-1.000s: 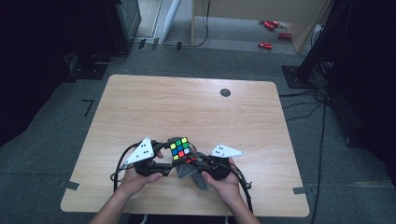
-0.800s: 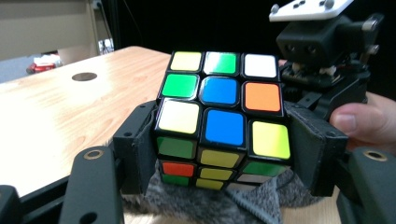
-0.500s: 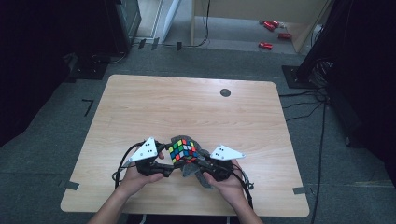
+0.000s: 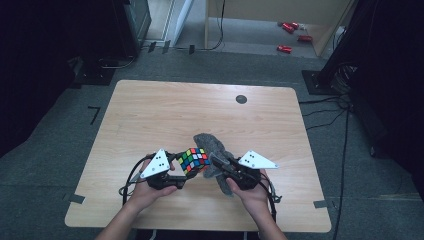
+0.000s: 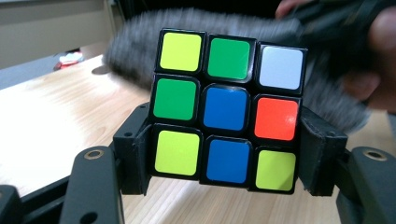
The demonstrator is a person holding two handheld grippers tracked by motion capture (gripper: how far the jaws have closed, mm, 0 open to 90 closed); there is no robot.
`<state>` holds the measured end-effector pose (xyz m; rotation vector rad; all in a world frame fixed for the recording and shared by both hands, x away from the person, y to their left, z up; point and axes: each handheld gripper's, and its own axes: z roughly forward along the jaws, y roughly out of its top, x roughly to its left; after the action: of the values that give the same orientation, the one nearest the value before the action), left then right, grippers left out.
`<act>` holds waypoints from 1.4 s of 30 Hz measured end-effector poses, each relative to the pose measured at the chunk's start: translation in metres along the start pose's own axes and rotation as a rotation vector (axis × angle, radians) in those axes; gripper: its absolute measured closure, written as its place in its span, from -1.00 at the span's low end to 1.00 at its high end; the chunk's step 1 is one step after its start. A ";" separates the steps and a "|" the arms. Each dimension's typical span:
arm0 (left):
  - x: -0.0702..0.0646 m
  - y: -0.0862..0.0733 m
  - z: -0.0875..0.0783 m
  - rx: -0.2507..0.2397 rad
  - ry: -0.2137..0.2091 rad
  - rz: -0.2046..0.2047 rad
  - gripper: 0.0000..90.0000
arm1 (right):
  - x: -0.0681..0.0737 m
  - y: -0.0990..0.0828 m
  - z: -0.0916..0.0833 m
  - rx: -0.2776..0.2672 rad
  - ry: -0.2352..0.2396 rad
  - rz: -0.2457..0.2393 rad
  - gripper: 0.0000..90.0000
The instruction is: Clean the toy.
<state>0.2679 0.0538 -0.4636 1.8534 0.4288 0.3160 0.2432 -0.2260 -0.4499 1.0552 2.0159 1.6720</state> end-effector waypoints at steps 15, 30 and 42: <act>-0.019 -0.003 0.019 0.169 0.119 0.123 -0.23 | 0.052 0.009 0.007 -0.008 0.093 -0.129 0.61; -0.029 0.000 0.023 0.204 0.193 0.185 -0.22 | 0.049 0.005 0.016 0.071 0.026 -0.082 0.62; -0.023 0.002 0.009 0.051 0.083 0.132 -0.22 | 0.017 0.013 -0.005 -0.022 -0.042 0.012 0.62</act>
<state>0.2512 0.0350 -0.4652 1.9276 0.3753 0.4767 0.2329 -0.2173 -0.4325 1.0884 1.9645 1.6603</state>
